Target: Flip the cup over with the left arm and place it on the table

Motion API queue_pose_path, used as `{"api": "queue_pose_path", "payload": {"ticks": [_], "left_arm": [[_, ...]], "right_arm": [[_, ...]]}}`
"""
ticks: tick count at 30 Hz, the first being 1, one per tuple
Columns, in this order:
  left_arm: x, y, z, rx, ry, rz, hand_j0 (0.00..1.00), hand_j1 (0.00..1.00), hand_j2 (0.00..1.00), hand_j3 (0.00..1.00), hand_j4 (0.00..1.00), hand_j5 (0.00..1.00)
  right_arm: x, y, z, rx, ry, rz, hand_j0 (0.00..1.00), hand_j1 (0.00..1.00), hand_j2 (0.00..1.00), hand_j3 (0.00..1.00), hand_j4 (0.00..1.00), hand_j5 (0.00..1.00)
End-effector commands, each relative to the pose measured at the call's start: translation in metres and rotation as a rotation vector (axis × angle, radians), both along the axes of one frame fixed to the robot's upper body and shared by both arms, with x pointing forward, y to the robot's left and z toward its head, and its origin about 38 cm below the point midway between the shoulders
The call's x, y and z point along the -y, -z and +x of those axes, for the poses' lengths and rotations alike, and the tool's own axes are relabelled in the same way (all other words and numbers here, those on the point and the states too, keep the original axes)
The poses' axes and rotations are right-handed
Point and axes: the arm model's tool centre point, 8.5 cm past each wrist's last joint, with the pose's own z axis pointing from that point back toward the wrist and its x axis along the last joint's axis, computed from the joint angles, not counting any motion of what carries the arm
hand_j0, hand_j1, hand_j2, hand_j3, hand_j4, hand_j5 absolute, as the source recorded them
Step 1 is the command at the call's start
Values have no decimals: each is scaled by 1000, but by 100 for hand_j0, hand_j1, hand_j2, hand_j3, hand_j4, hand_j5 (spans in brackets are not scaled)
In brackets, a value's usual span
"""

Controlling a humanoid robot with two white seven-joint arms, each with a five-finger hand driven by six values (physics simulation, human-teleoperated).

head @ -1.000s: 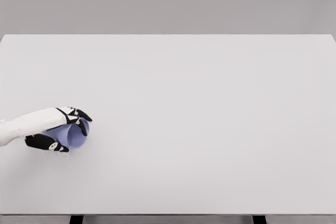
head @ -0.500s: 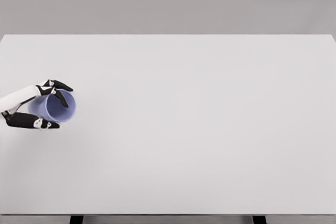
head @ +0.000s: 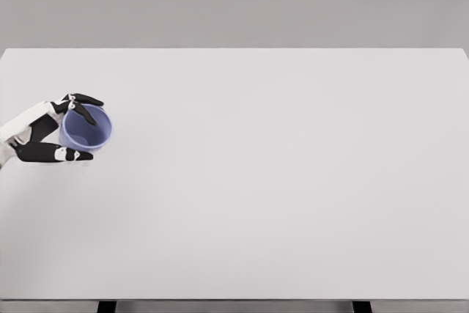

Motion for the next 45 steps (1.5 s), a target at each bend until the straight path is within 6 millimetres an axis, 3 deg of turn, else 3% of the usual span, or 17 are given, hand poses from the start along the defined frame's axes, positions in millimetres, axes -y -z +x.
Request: {"api": "queue_pose_path", "payload": {"ticks": [1,9,18,22,32,40,45], "left_arm": [[3,18,7,-67,-46,-77,48,48,48,48,48,48],[2,30,35,-169,-139,-202,49,49,49,49,49,49],[9,36,38,-185,-146,-260,52,52,52,52,52,52],[12,55,40,-221,-180,-308,53,53,53,53,53,53],[22,76,42,-252,-209,-374,56,56,56,56,56,56],[19,85,40,-272,-232,-379,58,58,58,58,58,58],[17,89,40,-279,-242,-377,63,63,63,63,63,63]], "right_arm": [[0,0,0,0,0,1,100,100,100,100,100,100],[0,0,0,0,0,1,100,100,100,100,100,100],[0,0,0,0,0,1,100,100,100,100,100,100],[0,0,0,0,0,1,100,100,100,100,100,100],[0,0,0,0,0,1,100,100,100,100,100,100],[0,0,0,0,0,-1,100,100,100,100,100,100],[0,0,0,0,0,-1,100,100,100,100,100,100]]}}
